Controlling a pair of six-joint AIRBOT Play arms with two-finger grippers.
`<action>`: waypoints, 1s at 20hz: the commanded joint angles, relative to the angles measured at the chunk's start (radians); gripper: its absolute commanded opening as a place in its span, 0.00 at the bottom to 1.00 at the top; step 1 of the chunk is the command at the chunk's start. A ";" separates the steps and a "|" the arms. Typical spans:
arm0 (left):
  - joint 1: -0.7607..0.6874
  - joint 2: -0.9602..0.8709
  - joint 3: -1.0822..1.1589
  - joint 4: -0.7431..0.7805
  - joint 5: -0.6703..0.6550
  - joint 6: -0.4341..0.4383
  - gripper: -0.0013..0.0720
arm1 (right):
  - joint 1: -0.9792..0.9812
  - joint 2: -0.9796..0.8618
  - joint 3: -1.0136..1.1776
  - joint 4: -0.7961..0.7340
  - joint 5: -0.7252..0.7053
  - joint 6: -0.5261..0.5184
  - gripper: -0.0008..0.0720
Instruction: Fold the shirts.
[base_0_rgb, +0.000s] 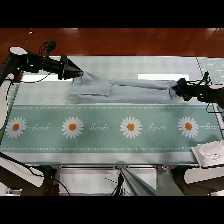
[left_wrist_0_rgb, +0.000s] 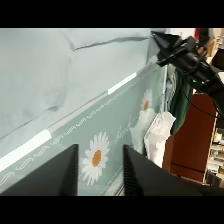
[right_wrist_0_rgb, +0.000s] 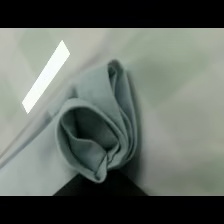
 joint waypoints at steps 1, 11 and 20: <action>-0.017 0.011 0.017 -0.045 0.000 0.010 0.33 | 0.025 0.044 0.039 0.063 0.050 -0.099 0.04; -0.346 0.015 0.017 -0.103 0.219 0.085 0.06 | 0.022 0.618 0.064 -0.235 0.285 0.077 0.04; -0.723 -0.041 0.015 -0.066 0.427 0.043 0.06 | 0.022 1.009 0.064 -0.476 0.544 0.338 0.04</action>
